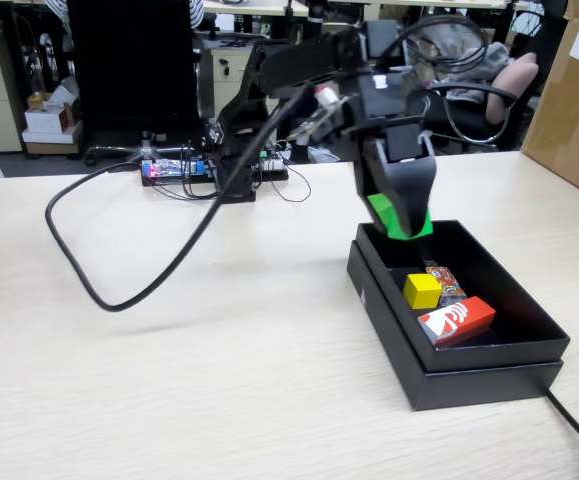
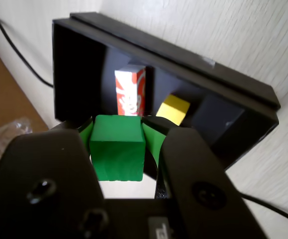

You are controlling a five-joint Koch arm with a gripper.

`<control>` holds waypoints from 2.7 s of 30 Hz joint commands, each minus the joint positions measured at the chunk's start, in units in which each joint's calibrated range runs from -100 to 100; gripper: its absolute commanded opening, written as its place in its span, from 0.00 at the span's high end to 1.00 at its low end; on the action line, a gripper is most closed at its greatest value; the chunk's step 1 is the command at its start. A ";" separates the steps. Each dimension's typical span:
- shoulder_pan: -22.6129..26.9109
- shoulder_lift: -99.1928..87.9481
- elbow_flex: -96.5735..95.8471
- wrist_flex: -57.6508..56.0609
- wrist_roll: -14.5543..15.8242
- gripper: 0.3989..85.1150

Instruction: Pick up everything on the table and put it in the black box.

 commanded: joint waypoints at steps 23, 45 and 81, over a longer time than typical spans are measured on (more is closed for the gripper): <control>3.66 2.09 -9.91 3.42 -0.78 0.55; -4.49 -10.87 -15.99 12.49 -3.96 0.52; -13.28 -80.52 -122.33 66.66 -10.06 0.51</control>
